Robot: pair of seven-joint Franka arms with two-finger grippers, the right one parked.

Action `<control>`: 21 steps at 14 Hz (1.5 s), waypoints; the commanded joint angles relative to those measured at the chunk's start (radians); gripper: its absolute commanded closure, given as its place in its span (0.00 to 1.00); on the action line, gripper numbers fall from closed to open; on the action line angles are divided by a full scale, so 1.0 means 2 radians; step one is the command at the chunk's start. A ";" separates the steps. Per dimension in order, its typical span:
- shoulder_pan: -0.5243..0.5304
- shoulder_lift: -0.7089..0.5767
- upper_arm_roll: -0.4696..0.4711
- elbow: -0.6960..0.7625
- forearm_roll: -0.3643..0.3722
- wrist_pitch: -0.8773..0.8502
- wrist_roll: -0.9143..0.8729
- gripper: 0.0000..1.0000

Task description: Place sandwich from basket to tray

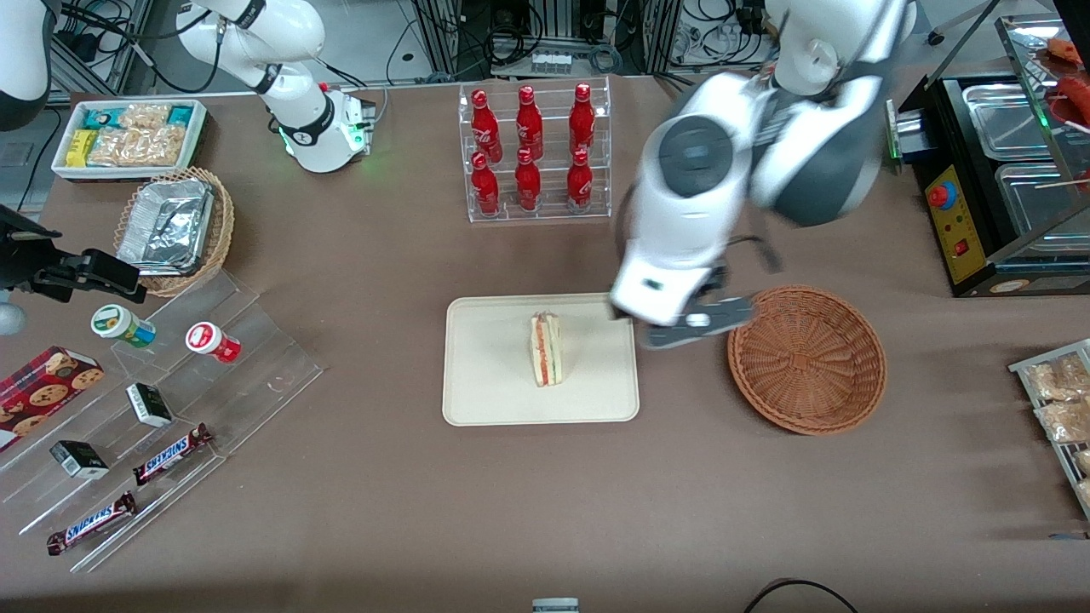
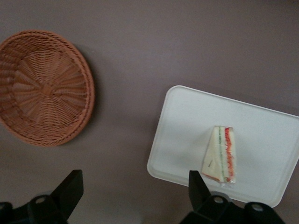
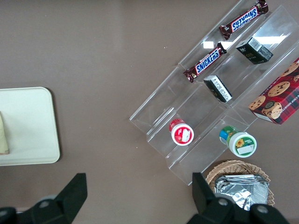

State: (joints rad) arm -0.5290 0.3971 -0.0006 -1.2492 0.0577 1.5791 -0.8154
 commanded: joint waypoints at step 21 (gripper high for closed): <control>0.254 -0.251 0.005 -0.226 -0.025 -0.034 0.407 0.01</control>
